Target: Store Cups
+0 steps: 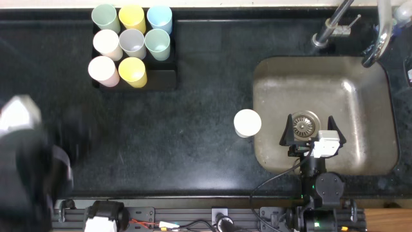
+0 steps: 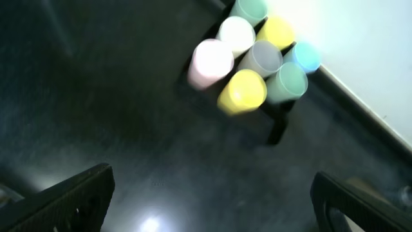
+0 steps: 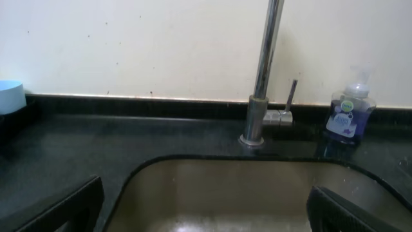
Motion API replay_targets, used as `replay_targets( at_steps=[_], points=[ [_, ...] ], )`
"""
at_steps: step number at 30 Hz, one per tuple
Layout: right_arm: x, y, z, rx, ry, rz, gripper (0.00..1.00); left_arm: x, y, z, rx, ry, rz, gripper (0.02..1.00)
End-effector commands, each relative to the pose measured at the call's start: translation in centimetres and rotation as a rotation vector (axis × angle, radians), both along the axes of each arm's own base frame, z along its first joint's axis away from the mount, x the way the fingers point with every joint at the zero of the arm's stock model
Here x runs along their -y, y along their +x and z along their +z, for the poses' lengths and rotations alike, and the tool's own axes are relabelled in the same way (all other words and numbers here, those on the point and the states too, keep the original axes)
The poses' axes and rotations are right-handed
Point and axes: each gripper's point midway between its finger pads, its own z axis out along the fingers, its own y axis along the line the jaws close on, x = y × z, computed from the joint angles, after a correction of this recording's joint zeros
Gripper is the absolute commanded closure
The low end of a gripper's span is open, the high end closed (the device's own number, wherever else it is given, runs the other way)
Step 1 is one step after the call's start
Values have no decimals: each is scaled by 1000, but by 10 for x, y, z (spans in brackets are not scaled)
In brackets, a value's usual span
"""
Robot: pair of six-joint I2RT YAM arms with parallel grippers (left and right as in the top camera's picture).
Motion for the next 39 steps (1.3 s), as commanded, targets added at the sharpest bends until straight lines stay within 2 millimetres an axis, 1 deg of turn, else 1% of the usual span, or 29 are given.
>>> replay_targets(
  at_steps=[1, 3, 6, 8, 11, 14, 17, 20, 21, 24, 27, 31, 35, 39],
  points=[
    [0, 0, -4, 0, 1, 3, 5, -10, -25, -36, 162, 82, -15, 18],
    [0, 0, -4, 0, 1, 3, 5, -2, -19, -30, 322, 182, -122, 18],
    [0, 0, -4, 0, 1, 3, 5, 11, -8, -8, 568, 384, -257, 18],
    [0, 0, -4, 0, 1, 3, 5, 14, -1, 3, 690, 461, -263, 18],
    [0, 0, -4, 0, 1, 3, 1, 14, 18, 11, 798, 504, -234, 18],
    [0, 0, -4, 0, 1, 3, 3, 15, 31, 6, 878, 508, -211, 18],
    [0, 0, -4, 0, 1, 3, 5, 20, 47, -18, 897, 506, -226, 18],
    [0, 0, -4, 0, 1, 3, 3, 29, 61, -51, 873, 495, -280, 20],
    [0, 0, -4, 0, 1, 3, 5, 33, 65, -63, 866, 489, -306, 18],
    [0, 0, -4, 0, 1, 3, 3, 43, 71, -87, 850, 474, -368, 18],
    [0, 0, -4, 0, 1, 3, 5, 46, 74, -105, 809, 463, -397, 18],
    [0, 0, -4, 0, 1, 3, 5, 46, 76, -122, 739, 453, -413, 18],
    [0, 0, -4, 0, 1, 3, 3, 44, 77, -144, 650, 441, -425, 18],
    [0, 0, -4, 0, 1, 3, 3, 41, 77, -155, 601, 437, -423, 18]
  ],
)
